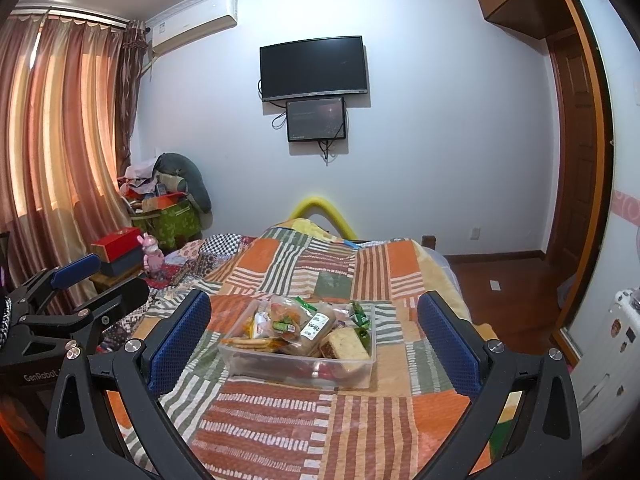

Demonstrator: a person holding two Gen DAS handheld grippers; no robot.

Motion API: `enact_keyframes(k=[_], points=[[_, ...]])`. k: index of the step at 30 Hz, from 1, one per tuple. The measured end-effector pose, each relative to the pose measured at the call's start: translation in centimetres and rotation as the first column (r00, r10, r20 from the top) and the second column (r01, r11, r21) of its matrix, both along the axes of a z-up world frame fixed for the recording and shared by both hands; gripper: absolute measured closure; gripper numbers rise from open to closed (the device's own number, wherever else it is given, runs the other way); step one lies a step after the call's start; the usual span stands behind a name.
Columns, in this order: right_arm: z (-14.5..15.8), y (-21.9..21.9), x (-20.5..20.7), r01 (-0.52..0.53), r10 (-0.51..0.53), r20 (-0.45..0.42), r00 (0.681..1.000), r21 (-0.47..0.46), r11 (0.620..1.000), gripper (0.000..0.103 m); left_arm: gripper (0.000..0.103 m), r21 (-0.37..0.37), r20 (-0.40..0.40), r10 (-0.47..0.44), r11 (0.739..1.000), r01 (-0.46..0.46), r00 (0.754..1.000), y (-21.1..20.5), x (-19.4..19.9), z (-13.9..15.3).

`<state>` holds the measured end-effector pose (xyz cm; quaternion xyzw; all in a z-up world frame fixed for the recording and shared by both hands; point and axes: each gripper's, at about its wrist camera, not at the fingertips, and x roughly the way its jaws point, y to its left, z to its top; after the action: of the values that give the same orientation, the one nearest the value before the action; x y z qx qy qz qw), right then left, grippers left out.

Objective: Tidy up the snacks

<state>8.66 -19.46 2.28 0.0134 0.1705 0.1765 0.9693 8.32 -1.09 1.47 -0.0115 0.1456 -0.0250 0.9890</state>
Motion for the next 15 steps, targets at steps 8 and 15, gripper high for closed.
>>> enact_keyframes(k=[8, 15], points=[[0.11, -0.12, 0.06, 0.004, -0.004, 0.004, 1.000, 0.001, 1.000, 0.000, 0.000, -0.003, 0.005, -0.012, 1.000, 0.012, 1.000, 0.03, -0.10, -0.09], [0.13, -0.10, 0.06, 0.004, -0.004, 0.004, 1.000, 0.000, 1.000, 0.000, 0.000, 0.006, 0.005, -0.024, 1.000, 0.024, 1.000, -0.19, -0.17, -0.07]])
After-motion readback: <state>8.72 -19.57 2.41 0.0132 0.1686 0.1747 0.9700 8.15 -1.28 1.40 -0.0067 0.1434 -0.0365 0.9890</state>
